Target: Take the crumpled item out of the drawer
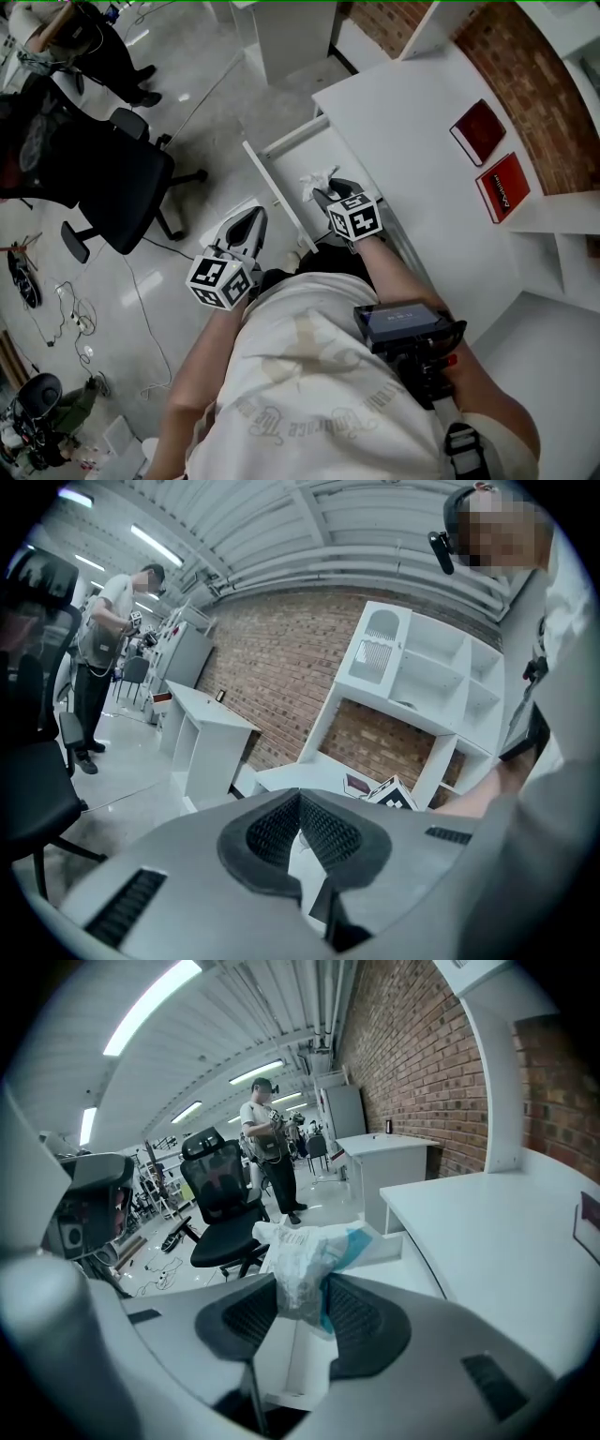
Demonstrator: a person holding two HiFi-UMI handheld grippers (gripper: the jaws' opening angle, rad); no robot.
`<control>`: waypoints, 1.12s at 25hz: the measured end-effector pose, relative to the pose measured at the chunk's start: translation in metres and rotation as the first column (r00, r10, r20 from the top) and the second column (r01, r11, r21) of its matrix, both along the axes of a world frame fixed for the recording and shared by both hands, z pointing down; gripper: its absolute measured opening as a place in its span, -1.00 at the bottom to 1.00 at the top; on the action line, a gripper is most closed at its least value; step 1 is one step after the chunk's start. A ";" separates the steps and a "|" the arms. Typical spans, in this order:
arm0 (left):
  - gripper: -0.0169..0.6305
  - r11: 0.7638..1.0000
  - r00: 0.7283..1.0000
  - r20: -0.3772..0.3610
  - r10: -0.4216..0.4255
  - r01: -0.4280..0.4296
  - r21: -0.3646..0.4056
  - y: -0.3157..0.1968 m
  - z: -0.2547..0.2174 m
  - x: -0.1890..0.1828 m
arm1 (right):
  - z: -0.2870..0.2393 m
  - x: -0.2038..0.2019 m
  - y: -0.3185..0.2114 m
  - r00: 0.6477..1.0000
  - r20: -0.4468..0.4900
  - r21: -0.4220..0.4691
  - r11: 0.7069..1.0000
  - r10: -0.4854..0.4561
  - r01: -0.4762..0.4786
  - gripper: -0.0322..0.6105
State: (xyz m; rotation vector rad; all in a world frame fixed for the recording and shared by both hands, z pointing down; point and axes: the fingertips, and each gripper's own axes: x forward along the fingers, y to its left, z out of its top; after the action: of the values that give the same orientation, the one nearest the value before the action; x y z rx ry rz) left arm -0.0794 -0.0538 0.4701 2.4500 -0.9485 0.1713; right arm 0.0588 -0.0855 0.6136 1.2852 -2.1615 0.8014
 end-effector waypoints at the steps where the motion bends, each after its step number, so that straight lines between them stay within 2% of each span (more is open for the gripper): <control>1: -0.89 1.000 1.000 0.000 0.001 -0.001 0.005 0.000 -0.001 -0.001 | -0.004 -0.001 0.000 1.000 0.002 0.007 1.000 -0.002 0.002 -0.36; 11: -0.89 0.998 1.000 -0.008 0.019 -0.018 0.053 0.001 -0.022 0.005 | -0.045 -0.004 -0.002 0.999 0.040 0.090 0.996 -0.001 -0.003 -0.37; 19: -0.89 0.994 0.998 -0.003 0.066 -0.065 0.089 0.005 -0.030 0.017 | -0.083 0.000 0.001 0.997 0.075 0.168 0.986 0.001 -0.013 -0.38; 28: -0.89 0.988 0.992 0.009 0.125 -0.125 0.085 0.020 -0.025 0.020 | -0.111 0.002 0.025 0.991 0.132 0.237 0.971 -0.005 -0.026 -0.39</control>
State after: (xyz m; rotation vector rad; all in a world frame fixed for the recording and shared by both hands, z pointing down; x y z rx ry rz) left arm -0.0598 -0.0335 0.4451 2.5905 -0.8191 0.1819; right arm 0.0608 -0.0609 0.5030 1.3955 -2.4187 0.6621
